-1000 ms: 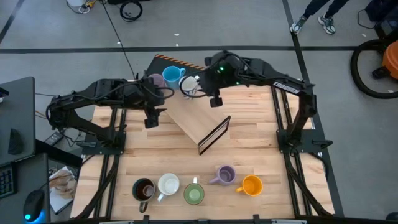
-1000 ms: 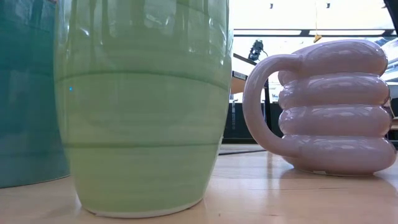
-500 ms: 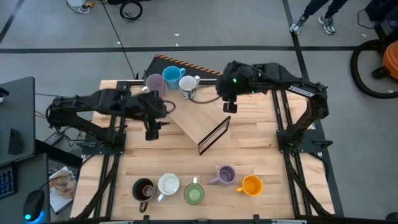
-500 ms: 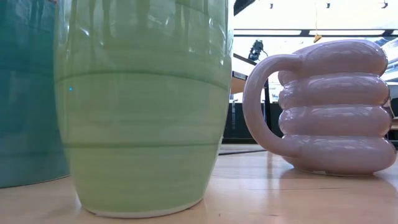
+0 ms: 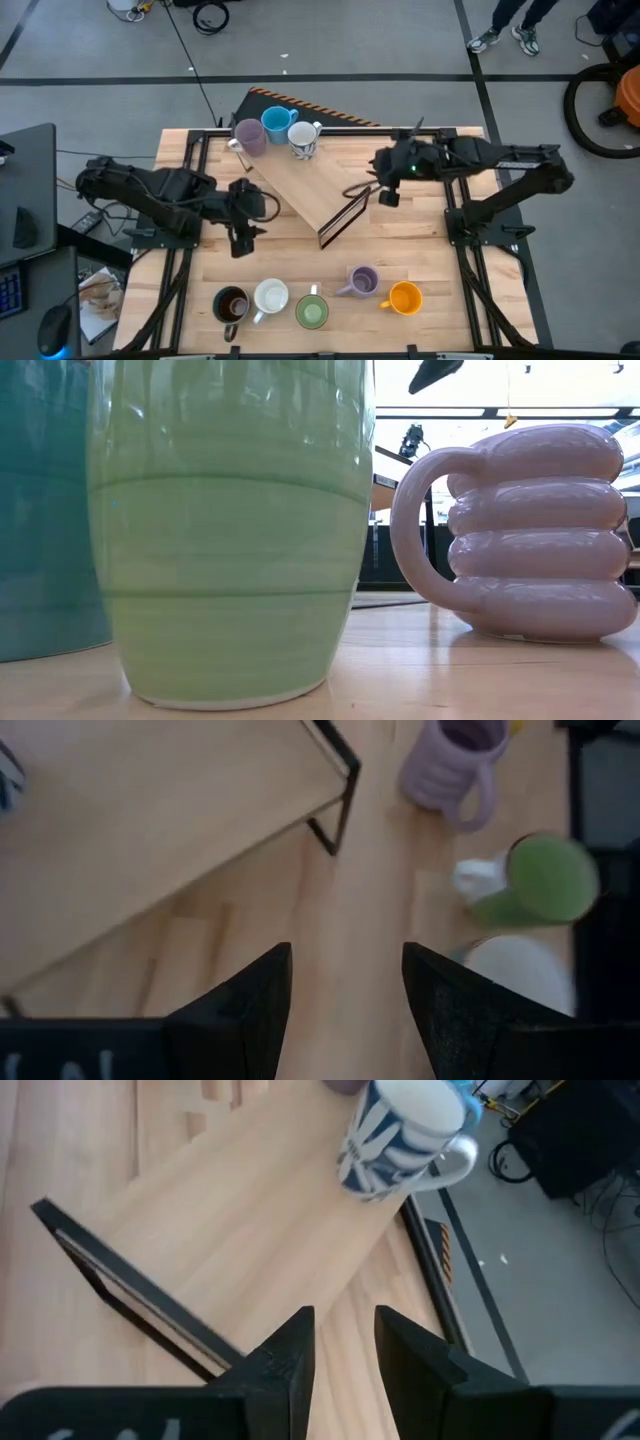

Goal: Place coffee mugs
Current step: Put the light green mug on the shelf

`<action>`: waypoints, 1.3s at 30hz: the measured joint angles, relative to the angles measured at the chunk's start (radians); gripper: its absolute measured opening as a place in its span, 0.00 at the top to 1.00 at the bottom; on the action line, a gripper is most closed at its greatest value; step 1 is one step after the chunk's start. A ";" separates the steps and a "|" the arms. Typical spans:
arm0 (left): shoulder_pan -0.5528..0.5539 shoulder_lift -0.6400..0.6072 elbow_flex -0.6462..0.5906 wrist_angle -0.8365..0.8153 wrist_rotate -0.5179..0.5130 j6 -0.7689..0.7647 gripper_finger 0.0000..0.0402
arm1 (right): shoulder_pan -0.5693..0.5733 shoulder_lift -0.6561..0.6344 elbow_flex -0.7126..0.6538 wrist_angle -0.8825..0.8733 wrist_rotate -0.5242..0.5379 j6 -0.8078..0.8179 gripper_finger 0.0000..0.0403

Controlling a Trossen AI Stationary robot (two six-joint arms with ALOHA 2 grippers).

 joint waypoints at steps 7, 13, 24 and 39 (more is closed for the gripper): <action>-0.066 0.066 0.000 0.011 0.013 -0.210 0.51 | 0.064 -0.080 -0.247 0.172 0.088 0.030 0.72; -0.126 0.136 0.000 0.008 0.126 -0.404 0.51 | 0.098 -0.117 -0.368 0.292 0.179 -0.005 0.72; -0.237 0.243 0.000 -0.086 0.198 -0.653 0.51 | 0.124 -0.159 -0.546 0.531 0.263 -0.112 0.72; -0.229 0.392 0.000 -0.089 0.209 -0.708 0.51 | 0.124 -0.157 -0.562 0.588 0.230 -0.104 0.72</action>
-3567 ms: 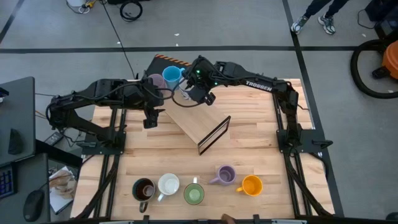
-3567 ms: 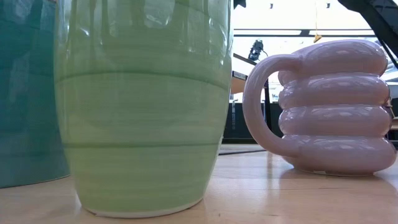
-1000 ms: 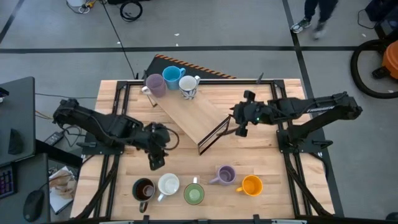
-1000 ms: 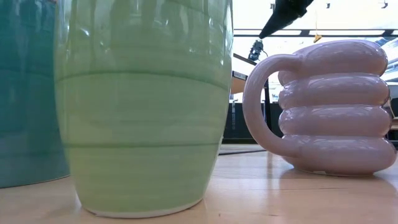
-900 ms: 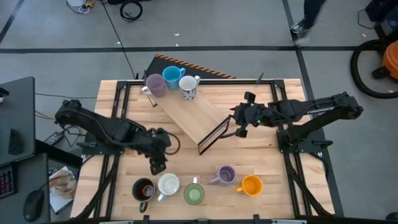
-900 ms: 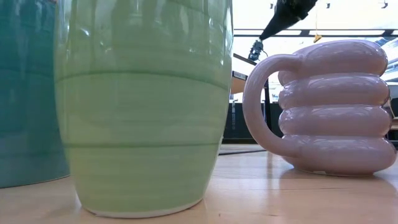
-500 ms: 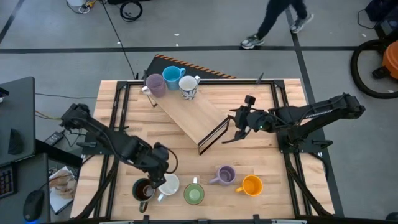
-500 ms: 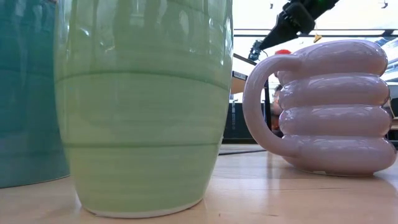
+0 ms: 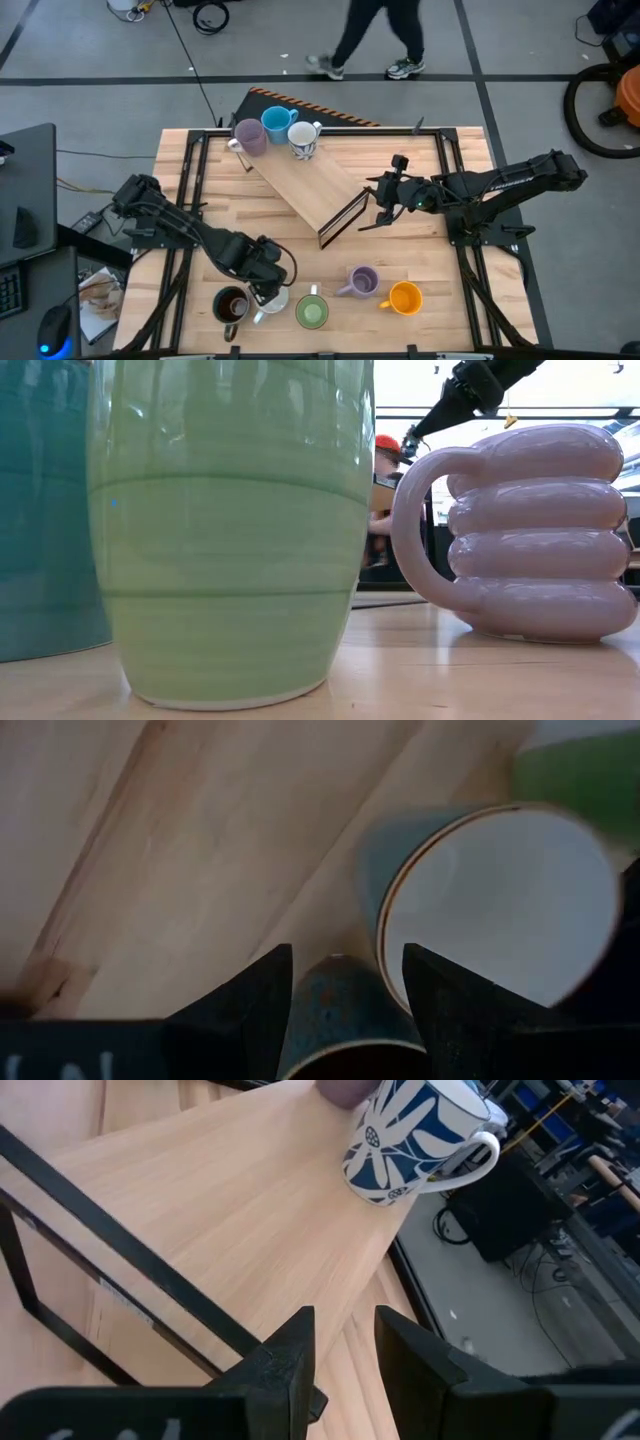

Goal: Place coffee mugs
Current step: Put the light green mug on the shelf

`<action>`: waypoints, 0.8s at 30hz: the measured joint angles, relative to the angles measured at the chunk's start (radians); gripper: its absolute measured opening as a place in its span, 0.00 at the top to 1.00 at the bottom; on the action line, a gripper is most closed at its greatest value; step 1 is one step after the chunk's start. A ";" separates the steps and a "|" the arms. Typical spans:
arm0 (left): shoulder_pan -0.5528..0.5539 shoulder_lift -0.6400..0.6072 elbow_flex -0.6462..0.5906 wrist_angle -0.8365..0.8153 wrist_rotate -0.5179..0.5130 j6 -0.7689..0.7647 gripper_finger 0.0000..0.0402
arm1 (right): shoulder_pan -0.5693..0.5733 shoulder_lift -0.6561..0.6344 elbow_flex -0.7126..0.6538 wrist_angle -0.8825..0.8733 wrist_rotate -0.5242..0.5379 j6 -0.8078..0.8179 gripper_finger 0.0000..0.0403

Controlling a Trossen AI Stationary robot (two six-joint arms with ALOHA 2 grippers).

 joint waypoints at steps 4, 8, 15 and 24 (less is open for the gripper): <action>-0.001 0.033 0.000 0.002 0.001 0.018 0.51 | 0.000 0.000 0.000 0.006 -0.001 -0.007 0.72; -0.001 0.043 0.000 0.006 -0.010 0.037 0.51 | 0.000 0.000 0.000 0.011 -0.001 -0.019 0.72; -0.001 0.047 0.000 0.016 -0.030 0.037 0.56 | 0.000 0.001 0.000 0.017 -0.002 -0.027 0.72; -0.001 0.064 0.001 0.023 -0.051 0.053 0.65 | 0.000 0.001 0.000 0.018 -0.023 -0.026 0.72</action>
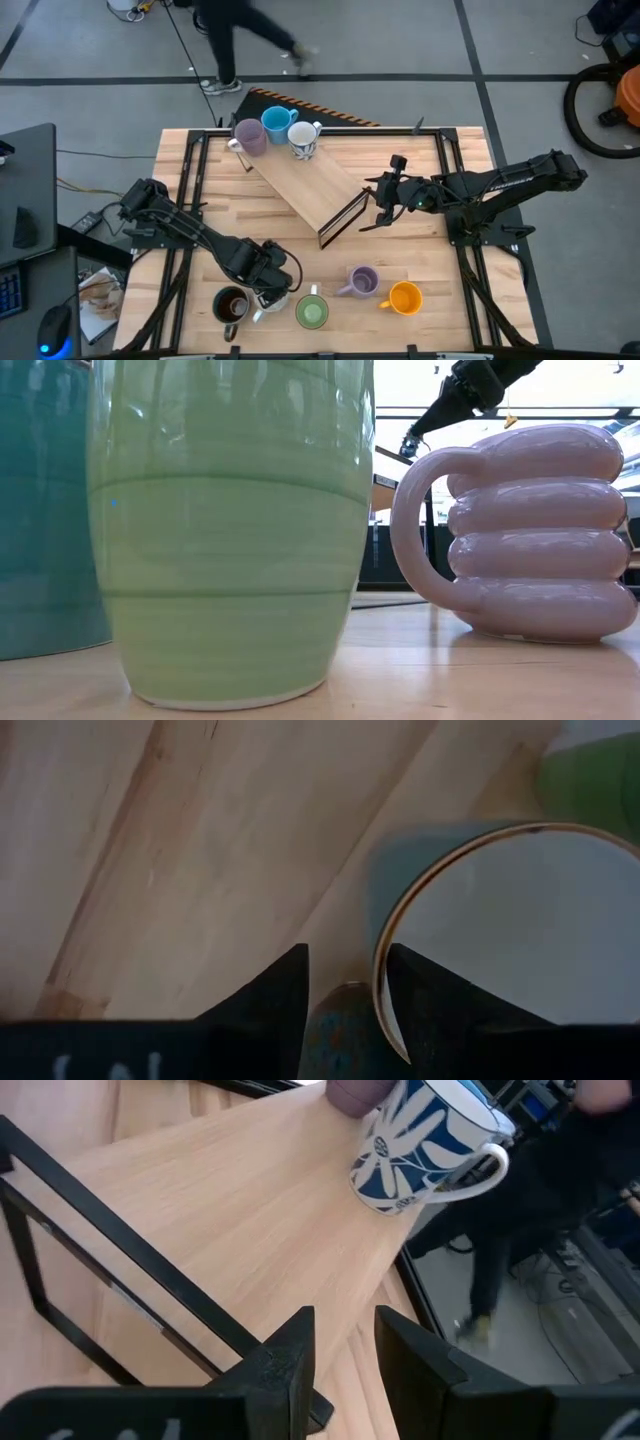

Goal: Place coffee mugs
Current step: Put the light green mug on the shelf

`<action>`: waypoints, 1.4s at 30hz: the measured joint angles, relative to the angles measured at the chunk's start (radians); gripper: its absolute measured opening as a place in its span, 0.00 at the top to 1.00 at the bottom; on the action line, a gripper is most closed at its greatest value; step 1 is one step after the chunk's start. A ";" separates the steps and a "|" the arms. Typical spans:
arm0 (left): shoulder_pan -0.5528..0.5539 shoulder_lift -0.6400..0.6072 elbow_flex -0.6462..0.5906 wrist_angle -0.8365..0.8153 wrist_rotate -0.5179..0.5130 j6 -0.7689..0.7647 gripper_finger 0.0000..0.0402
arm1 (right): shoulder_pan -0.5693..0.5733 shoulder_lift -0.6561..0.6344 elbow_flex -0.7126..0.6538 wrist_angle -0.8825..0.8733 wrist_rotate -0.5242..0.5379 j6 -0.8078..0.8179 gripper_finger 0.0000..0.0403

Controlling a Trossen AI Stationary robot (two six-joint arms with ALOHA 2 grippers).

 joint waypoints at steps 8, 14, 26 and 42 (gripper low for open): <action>0.000 0.032 0.000 0.025 0.006 0.037 0.65 | 0.000 0.000 0.000 0.014 -0.016 0.000 0.72; 0.001 0.033 0.000 0.035 -0.015 0.053 0.69 | 0.000 0.000 0.000 0.015 -0.025 -0.001 0.72; 0.026 0.030 0.002 0.036 -0.060 0.190 0.94 | 0.000 0.000 0.000 0.018 -0.025 -0.001 0.72; 0.119 -0.111 -0.002 -0.138 -0.112 0.522 0.94 | 0.000 0.000 0.000 0.021 -0.025 -0.009 0.72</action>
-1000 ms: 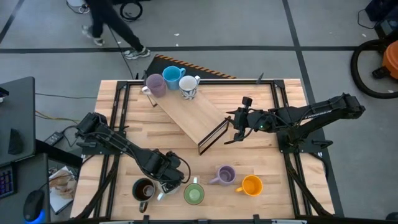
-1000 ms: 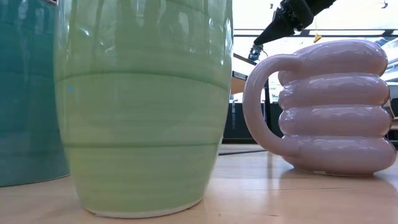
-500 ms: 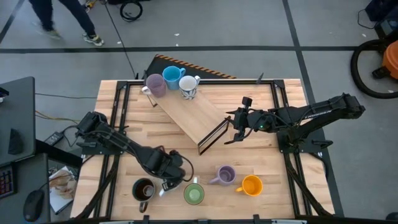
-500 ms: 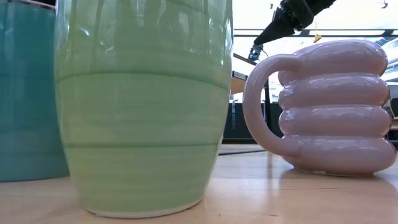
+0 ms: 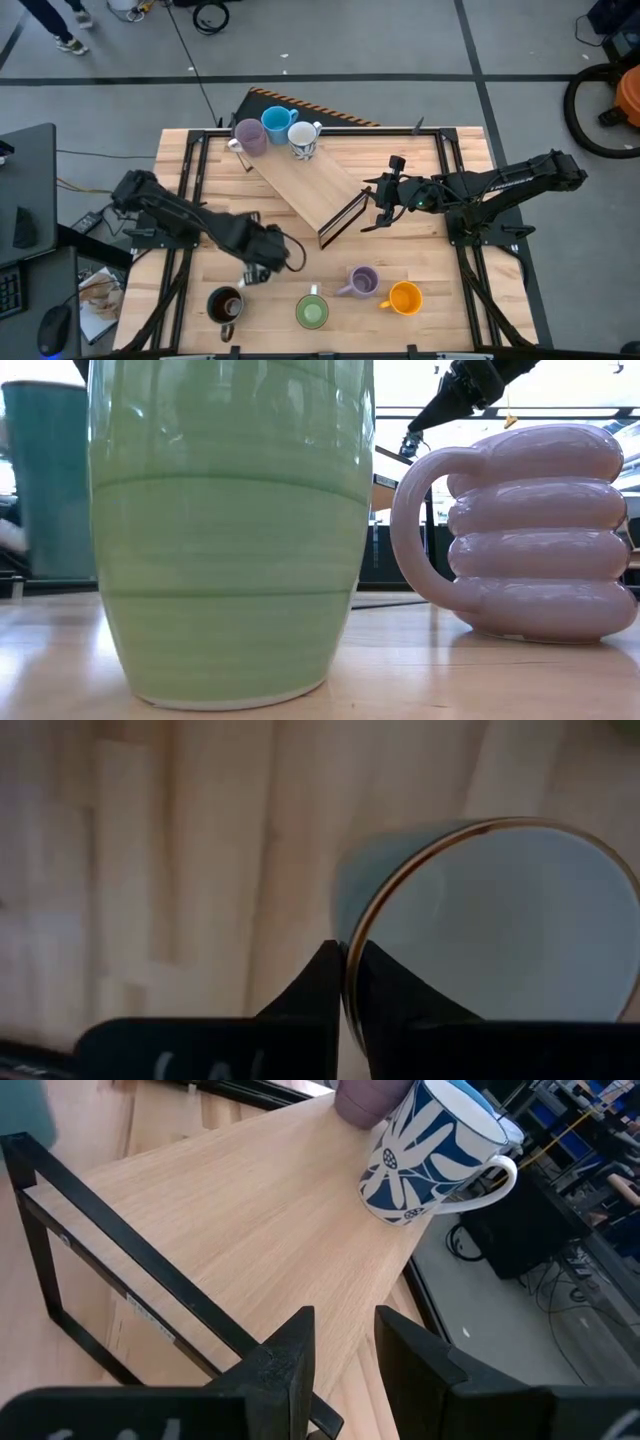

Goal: Place coffee mugs
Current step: Put the light green mug on the shelf

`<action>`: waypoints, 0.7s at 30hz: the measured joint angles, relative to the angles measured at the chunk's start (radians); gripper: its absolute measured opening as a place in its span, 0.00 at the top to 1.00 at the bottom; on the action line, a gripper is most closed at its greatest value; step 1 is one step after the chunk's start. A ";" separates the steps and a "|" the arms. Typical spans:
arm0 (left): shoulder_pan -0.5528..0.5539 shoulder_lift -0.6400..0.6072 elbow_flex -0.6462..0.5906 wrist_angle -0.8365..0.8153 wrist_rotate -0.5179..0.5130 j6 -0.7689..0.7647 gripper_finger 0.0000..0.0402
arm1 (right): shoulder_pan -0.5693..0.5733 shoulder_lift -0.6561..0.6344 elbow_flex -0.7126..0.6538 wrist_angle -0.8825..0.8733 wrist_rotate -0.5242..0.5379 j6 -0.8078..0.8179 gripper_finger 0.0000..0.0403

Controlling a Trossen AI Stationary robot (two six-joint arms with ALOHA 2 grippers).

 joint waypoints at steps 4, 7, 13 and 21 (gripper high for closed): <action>0.061 -0.083 0.000 -0.034 -0.015 0.083 0.94 | 0.000 0.000 0.000 0.005 0.000 0.000 0.72; 0.117 -0.140 0.000 -0.025 -0.015 0.146 0.94 | 0.000 0.000 0.000 0.011 0.000 -0.008 0.72; 0.244 -0.224 0.002 -0.034 -0.002 0.298 0.94 | 0.000 0.000 0.000 0.013 0.000 -0.011 0.72; 0.391 -0.268 0.101 -0.068 -0.028 0.521 0.93 | 0.000 0.000 0.000 0.016 0.000 -0.007 0.72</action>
